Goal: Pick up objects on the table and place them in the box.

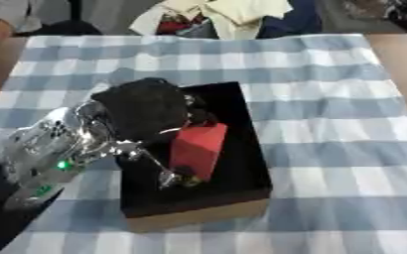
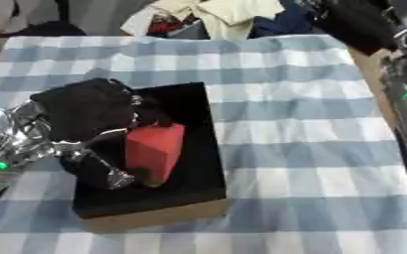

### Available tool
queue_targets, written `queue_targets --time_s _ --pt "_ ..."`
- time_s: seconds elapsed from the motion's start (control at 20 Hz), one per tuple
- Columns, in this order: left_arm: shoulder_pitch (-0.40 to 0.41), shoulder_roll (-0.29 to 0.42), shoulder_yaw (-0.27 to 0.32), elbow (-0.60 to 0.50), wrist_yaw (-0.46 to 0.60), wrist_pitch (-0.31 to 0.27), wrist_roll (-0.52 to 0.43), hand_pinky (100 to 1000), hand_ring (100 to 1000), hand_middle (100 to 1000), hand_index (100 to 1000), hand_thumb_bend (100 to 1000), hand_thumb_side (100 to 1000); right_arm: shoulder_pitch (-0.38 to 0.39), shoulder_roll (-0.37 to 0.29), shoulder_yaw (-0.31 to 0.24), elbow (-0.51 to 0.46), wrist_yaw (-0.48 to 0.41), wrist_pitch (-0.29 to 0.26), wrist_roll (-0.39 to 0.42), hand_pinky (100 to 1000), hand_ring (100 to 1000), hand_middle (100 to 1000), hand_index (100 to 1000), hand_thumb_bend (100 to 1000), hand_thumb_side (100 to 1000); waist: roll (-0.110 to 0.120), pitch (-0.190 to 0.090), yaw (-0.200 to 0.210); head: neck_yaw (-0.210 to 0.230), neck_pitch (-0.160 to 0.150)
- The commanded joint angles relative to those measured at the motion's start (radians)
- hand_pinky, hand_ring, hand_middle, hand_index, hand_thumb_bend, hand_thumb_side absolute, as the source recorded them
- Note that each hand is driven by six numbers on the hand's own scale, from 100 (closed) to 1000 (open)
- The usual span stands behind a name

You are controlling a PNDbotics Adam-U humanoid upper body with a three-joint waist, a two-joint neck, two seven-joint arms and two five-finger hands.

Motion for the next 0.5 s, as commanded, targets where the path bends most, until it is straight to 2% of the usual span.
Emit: queue_targets --time_s 0.05,0.3,0.5 --pt "-0.011 0.000 0.006 0.012 -0.022 -0.010 -0.002 590 615 449 698 100 398 -0.017 -0.010 -0.013 -0.020 0.001 0.000 -0.002 857 814 715 800 100 845 -0.002 -0.018 0.001 0.013 0.011" --pt "-0.002 -0.011 0.009 0.046 -0.032 -0.014 -0.006 603 693 550 756 100 426 -0.019 -0.009 -0.014 -0.020 0.001 0.000 -0.004 859 815 715 800 100 847 -0.005 -0.017 0.002 0.019 0.011" --pt "0.003 -0.019 0.010 0.082 -0.041 -0.018 0.006 633 759 658 808 100 509 -0.019 -0.008 -0.015 -0.020 0.001 0.000 -0.005 859 815 715 800 100 846 -0.006 -0.016 0.002 0.019 0.007"
